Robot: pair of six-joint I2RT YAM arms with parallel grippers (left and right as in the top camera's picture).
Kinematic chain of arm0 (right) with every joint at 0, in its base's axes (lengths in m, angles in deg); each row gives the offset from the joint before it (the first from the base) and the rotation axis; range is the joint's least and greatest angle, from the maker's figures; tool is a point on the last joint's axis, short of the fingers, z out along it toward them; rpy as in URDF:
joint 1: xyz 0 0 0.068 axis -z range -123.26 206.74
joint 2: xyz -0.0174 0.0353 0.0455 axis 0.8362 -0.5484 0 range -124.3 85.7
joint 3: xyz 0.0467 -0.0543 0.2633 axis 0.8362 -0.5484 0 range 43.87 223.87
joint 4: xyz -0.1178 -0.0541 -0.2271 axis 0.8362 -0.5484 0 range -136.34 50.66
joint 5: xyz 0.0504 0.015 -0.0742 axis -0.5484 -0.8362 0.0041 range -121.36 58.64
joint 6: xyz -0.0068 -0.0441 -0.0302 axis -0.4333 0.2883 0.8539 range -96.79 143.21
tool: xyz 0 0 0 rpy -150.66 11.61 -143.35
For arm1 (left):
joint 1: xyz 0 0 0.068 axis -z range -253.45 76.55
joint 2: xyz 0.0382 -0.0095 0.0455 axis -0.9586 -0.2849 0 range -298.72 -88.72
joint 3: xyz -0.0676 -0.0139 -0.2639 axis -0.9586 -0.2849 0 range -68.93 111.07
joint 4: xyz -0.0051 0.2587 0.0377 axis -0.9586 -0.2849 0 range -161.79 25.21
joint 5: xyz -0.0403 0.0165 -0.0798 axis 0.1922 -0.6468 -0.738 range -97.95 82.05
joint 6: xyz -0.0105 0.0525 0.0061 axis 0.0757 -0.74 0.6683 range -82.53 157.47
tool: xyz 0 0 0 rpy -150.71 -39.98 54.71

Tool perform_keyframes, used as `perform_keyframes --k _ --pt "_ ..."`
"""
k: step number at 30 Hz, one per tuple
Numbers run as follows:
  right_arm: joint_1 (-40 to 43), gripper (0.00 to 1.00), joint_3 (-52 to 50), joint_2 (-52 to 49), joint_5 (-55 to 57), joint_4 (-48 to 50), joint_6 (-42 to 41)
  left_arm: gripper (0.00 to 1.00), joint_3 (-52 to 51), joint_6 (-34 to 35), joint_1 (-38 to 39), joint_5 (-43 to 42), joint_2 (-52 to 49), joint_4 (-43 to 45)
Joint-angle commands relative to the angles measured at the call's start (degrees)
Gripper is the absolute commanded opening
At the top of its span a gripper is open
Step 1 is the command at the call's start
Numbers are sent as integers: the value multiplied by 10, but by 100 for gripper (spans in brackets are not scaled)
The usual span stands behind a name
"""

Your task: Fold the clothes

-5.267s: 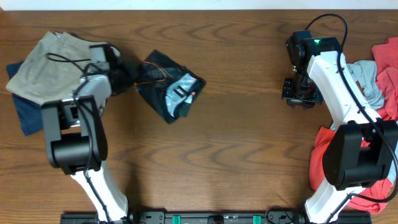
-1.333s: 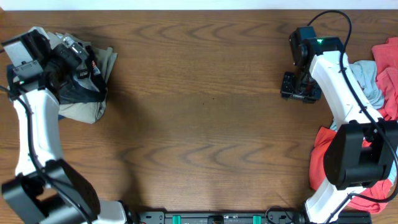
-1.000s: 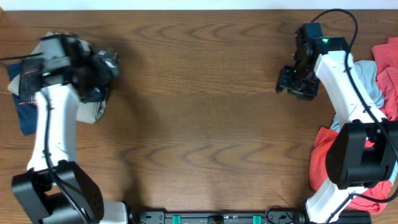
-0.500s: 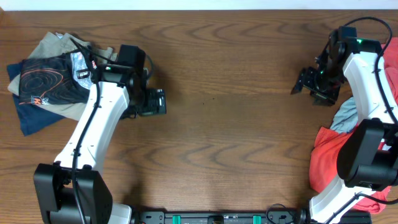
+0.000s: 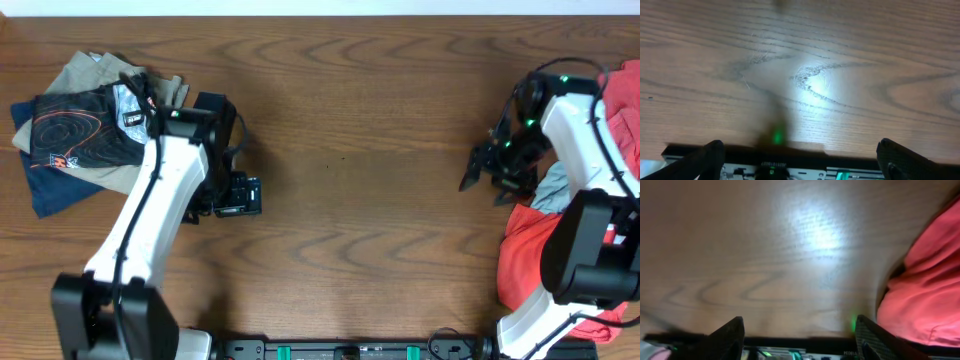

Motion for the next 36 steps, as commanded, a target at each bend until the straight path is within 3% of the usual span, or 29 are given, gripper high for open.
perform_keyframes --k 1,7,10,12,16,24,36 --pt "-25 68 -51 68 -4 24 10 98 -37 7 1 11 87 14" --pt "-77 69 -183 242 46 146 -34 98 -142 12 1 18 299 111" --pt "-114 72 -240 344 101 200 -57 98 -192 54 1 40 404 167" --pt "-133 99 -267 406 138 227 -59 98 -223 55 1 43 467 197" --pt "-143 99 -285 494 144 224 -59 98 -247 54 1 43 542 212" --pt "-143 99 -285 575 144 219 -59 98 -247 54 1 43 578 207" --pt "-143 99 -285 578 144 219 -59 98 -247 54 1 43 578 207"
